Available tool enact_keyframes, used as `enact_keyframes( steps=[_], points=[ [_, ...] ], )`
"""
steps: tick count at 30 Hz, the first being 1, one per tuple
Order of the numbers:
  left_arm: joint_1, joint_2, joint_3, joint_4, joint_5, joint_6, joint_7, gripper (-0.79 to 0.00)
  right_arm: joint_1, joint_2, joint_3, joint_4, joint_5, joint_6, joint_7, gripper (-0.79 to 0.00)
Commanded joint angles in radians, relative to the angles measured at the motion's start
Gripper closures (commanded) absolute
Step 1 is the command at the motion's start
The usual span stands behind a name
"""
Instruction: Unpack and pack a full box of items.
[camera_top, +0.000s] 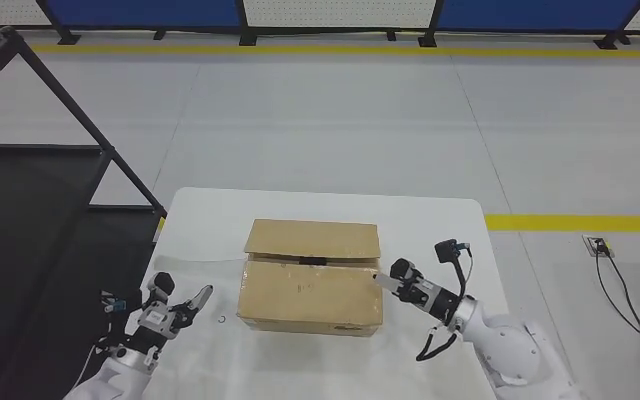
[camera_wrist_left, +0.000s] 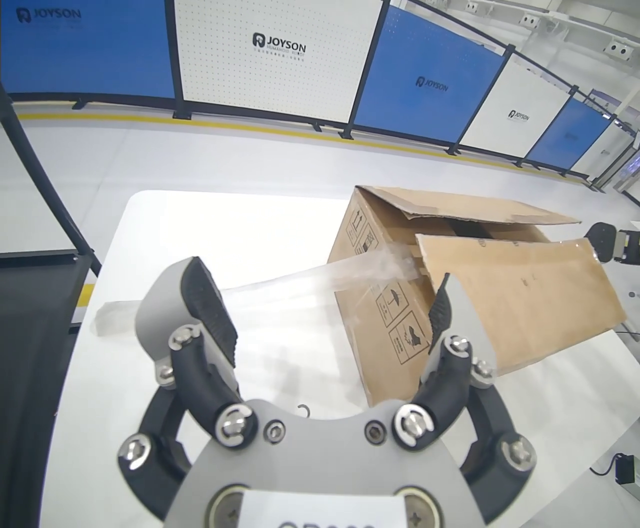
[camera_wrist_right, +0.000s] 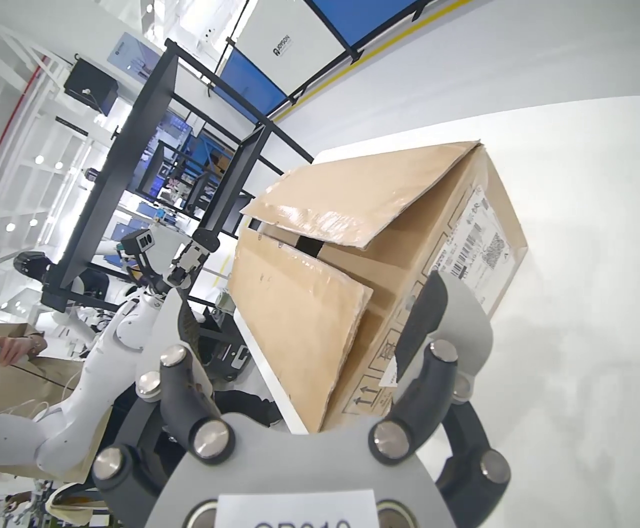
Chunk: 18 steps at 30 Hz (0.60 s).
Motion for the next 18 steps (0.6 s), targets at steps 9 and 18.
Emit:
enact_keyframes(
  steps=[9,18],
  points=[
    [-0.008,0.000,0.002,0.006,-0.021,-0.006,-0.010,-0.785,0.110,-0.003,-0.049,0.143,0.239,-0.125,0.161,-0.785],
    [-0.026,-0.003,0.019,-0.008,-0.048,0.019,-0.011,-0.785,0.094,0.021,-0.015,0.113,0.515,-0.282,0.434,-0.785]
  ],
)
